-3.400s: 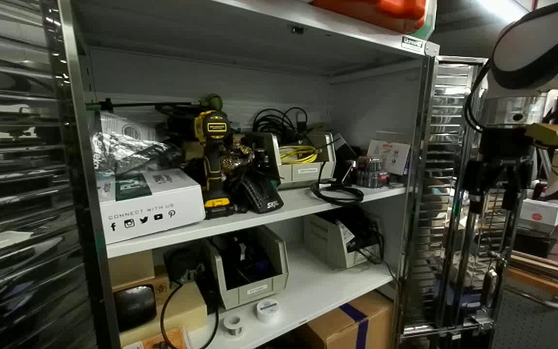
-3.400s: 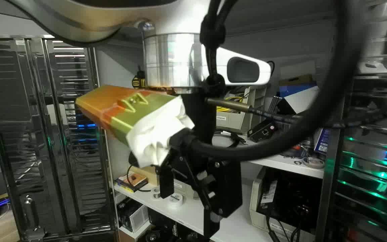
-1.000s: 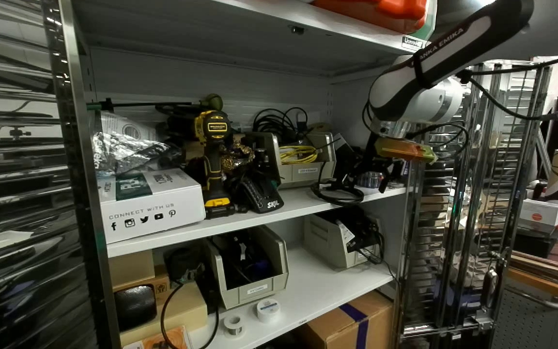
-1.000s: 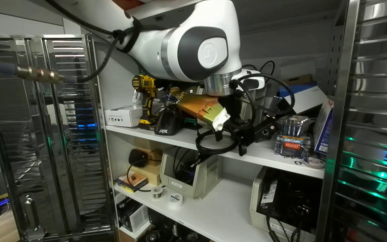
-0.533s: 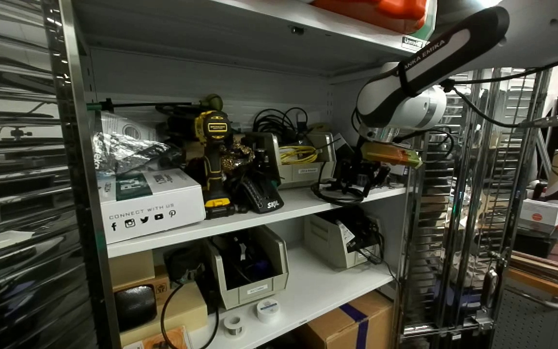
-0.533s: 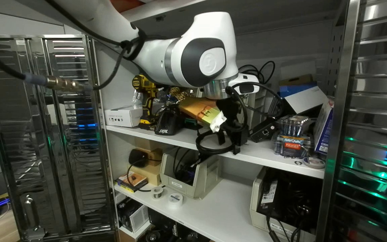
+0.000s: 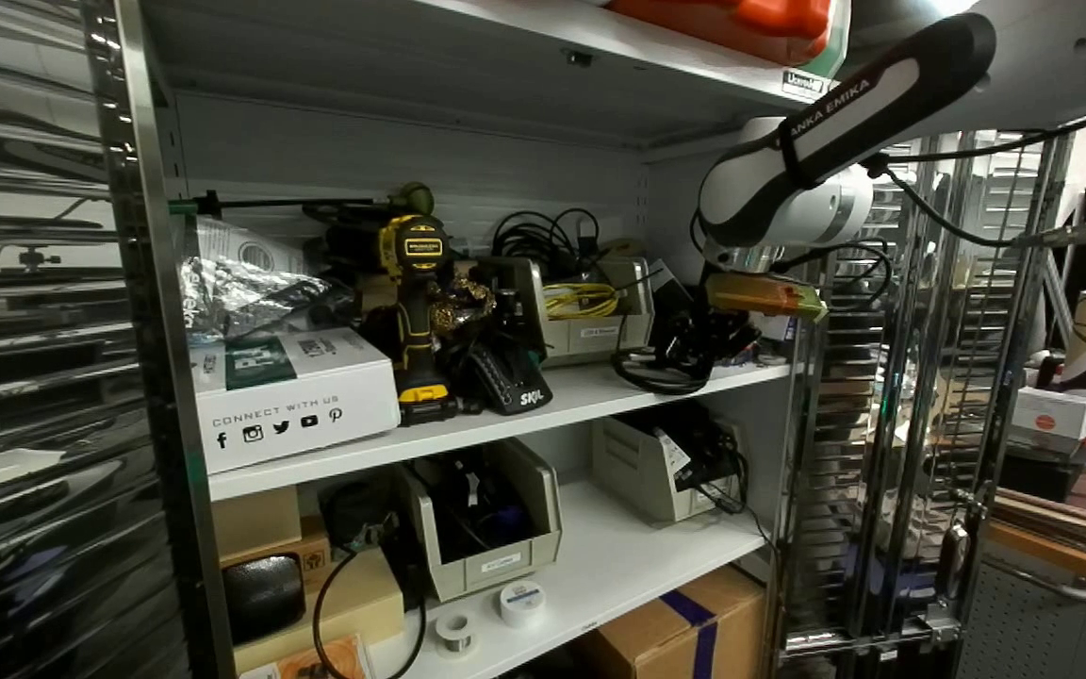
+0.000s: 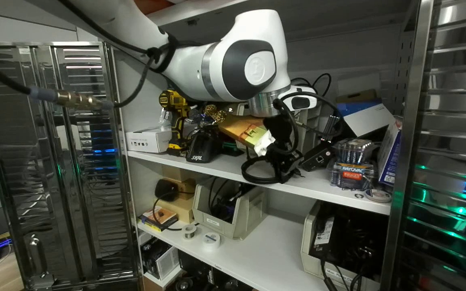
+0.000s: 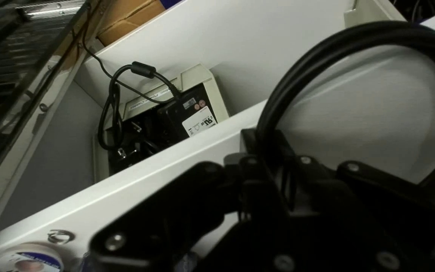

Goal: Pack away the black cable.

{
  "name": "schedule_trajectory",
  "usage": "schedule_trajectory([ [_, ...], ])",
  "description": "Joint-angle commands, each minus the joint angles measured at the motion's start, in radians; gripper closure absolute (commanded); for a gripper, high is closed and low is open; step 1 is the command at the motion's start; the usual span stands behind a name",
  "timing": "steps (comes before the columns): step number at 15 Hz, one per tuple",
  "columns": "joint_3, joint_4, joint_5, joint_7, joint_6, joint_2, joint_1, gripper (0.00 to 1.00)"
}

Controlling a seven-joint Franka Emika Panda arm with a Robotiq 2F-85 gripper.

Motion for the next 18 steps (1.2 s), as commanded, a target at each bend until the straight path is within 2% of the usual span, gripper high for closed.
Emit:
schedule_trajectory([
  [1, -0.011, 0.008, -0.054, 0.022, -0.050, -0.006, 0.010, 0.92],
  [7, 0.007, -0.156, -0.061, -0.067, 0.017, -0.148, 0.007, 0.92],
  [11, 0.026, -0.259, -0.001, -0.136, 0.109, -0.255, 0.008, 0.93],
  [15, 0.048, -0.271, 0.083, -0.219, 0.219, -0.313, 0.029, 0.94],
  [18, 0.061, -0.213, 0.108, -0.236, 0.311, -0.293, 0.049, 0.94],
])
